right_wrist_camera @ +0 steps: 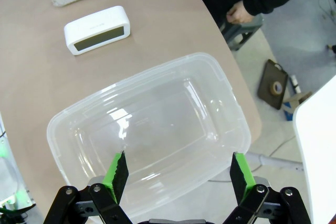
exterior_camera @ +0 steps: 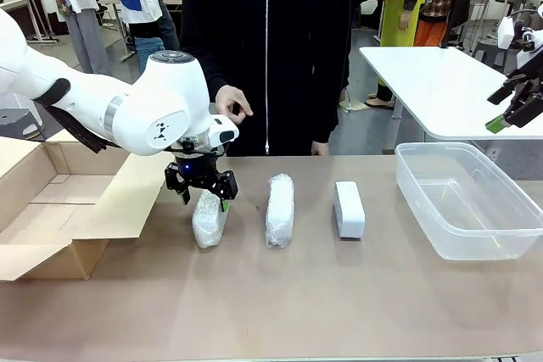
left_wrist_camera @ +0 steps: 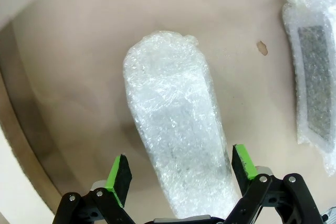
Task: Separate and place wrapped and unwrapped clocks.
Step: Pick up the Digital clock indicated by the person.
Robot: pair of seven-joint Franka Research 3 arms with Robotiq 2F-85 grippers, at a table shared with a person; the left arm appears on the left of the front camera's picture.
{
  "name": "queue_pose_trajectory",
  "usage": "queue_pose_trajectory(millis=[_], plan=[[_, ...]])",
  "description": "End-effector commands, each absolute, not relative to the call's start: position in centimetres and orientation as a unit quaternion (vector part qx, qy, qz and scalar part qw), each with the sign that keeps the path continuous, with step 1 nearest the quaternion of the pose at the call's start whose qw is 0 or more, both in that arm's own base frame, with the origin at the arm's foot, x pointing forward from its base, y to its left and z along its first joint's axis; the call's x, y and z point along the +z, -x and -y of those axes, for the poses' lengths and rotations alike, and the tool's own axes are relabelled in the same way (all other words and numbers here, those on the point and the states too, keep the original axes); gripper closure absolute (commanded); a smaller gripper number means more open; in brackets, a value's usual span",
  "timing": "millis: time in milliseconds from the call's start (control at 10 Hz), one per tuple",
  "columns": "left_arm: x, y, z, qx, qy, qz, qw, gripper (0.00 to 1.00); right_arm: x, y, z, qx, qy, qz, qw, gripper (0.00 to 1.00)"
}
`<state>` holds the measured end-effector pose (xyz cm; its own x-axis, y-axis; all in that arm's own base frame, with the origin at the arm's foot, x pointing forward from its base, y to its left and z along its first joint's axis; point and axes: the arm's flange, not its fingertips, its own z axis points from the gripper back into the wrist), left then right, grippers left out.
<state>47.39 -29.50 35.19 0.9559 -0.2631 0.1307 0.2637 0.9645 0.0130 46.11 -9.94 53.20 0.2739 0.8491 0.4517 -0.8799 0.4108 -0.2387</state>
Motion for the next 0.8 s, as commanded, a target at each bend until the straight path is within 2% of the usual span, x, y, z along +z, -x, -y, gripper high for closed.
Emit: queue_pose_trajectory(millis=[0,400,500,600,700], plan=[[34.3,-48.4,30.2,-0.13,0.02,0.057,0.99,0.0,53.1,-46.2,10.0,0.543,-0.034,0.266,0.796,0.0],[32.8,-49.4,30.1,-0.134,0.008,0.059,0.989,0.0,53.1,-46.2,10.0,0.543,-0.034,0.266,0.796,0.0],[32.9,-49.6,30.0,-0.127,0.018,0.066,0.99,0.13,53.1,-46.2,10.0,0.543,-0.034,0.266,0.796,0.0],[32.9,-49.5,30.0,-0.127,0.014,0.071,0.989,0.18,53.1,-46.2,10.0,0.543,-0.034,0.266,0.796,0.0],[33.0,-49.5,30.0,-0.126,0.01,0.07,0.989,0.32,53.1,-46.2,10.0,0.543,-0.034,0.266,0.796,0.0]])
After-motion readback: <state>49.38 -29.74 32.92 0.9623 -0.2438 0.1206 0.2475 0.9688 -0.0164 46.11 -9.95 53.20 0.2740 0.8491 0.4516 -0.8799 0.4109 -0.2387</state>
